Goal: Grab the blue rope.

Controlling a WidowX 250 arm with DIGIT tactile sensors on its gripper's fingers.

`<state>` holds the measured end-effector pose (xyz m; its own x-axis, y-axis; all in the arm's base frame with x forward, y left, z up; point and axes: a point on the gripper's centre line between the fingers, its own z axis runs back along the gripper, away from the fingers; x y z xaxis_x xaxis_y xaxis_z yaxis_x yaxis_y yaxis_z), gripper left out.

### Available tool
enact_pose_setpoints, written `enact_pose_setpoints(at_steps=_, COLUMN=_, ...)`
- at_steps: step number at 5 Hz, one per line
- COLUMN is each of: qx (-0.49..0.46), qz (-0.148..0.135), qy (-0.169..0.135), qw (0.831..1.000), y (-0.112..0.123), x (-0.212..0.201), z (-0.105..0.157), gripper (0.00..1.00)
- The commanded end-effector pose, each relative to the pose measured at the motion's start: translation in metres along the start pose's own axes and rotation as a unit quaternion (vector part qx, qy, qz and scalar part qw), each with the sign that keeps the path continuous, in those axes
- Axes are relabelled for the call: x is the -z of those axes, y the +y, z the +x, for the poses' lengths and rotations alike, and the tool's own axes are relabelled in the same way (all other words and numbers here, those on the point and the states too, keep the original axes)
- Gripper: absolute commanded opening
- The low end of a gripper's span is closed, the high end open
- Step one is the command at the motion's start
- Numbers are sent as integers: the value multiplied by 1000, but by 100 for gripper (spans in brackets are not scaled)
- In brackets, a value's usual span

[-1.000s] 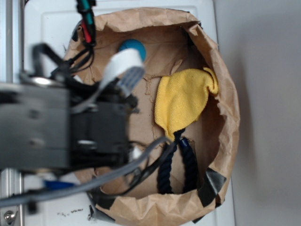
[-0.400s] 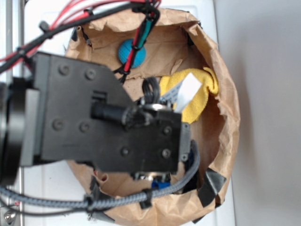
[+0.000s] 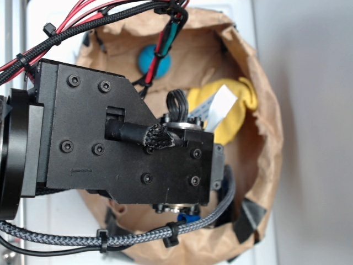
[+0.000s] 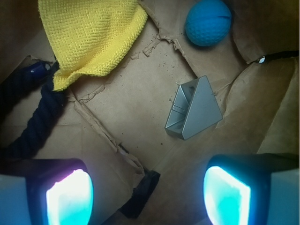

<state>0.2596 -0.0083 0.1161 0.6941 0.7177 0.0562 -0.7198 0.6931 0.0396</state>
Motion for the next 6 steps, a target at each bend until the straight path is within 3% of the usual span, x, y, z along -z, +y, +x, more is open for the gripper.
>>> enact_pose_setpoints(at_steps=1, qx=-39, qz=-56, qy=-39, qw=997, y=-31, x=27, z=-3, gripper=100)
enact_pose_setpoints(at_steps=2, qx=-44, qz=-54, qy=-40, qw=997, y=-37, x=40, z=2, gripper=100)
enact_pose_setpoints(at_steps=3, qx=-30, qz=-76, qy=-45, qw=996, y=-47, x=51, z=7, gripper=100)
enact_pose_setpoints(at_steps=4, qx=-37, qz=-116, qy=-62, qw=991, y=-59, x=55, z=8, gripper=100)
enact_pose_setpoints(at_steps=5, qx=-34, qz=-137, qy=-41, qw=989, y=-64, x=43, z=7, gripper=100)
enact_pose_setpoints(at_steps=6, qx=-19, qz=-130, qy=-28, qw=991, y=-74, x=48, z=-4, gripper=100)
